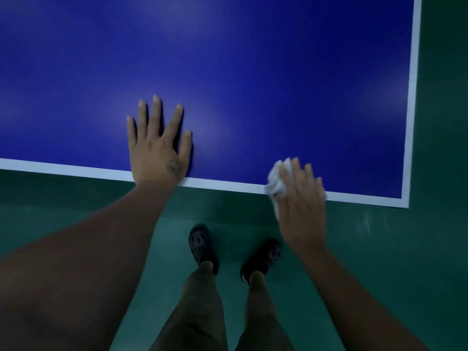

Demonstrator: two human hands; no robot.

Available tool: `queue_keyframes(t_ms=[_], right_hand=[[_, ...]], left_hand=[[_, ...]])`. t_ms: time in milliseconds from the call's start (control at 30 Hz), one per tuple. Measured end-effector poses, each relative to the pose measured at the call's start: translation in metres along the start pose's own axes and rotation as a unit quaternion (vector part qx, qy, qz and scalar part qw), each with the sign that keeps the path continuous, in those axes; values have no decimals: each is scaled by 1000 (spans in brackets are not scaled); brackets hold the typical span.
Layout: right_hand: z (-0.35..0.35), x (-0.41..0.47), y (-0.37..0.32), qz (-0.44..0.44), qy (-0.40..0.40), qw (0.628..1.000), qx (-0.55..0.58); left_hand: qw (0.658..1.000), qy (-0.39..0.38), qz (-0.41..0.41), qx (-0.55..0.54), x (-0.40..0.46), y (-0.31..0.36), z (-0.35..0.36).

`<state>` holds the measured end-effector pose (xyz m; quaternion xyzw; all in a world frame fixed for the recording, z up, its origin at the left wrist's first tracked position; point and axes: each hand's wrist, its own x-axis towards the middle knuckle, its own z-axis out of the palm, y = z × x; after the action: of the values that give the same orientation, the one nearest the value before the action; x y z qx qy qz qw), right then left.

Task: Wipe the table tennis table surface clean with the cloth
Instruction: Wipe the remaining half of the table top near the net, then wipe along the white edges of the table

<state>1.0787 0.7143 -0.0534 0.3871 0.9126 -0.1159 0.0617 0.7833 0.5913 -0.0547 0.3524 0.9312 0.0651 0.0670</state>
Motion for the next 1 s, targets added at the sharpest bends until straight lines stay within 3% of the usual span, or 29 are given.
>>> queue_keyframes(t_ms=[167,267,367,600,767,1000], right_hand=[[-19,112,-27,156,79,983,52],[-13,136,-83,73,66,994,40],[8,89,-123,-58,46,997,14],[23,19,-89,-148,64,980,113],[-3,24,-87,-83,43,976,199],[-59,-2,-104,13,-47,970,237]], left_hand=[[1000,3,-4,0,3,-1,4],[1000,0,1,-3,5,-3,4],[1000,2,4,-4,4,-4,4],[999,2,14,-35,3,-8,-1],[994,0,64,-91,-8,-26,-8],[995,-8,10,-99,-79,-58,-50]])
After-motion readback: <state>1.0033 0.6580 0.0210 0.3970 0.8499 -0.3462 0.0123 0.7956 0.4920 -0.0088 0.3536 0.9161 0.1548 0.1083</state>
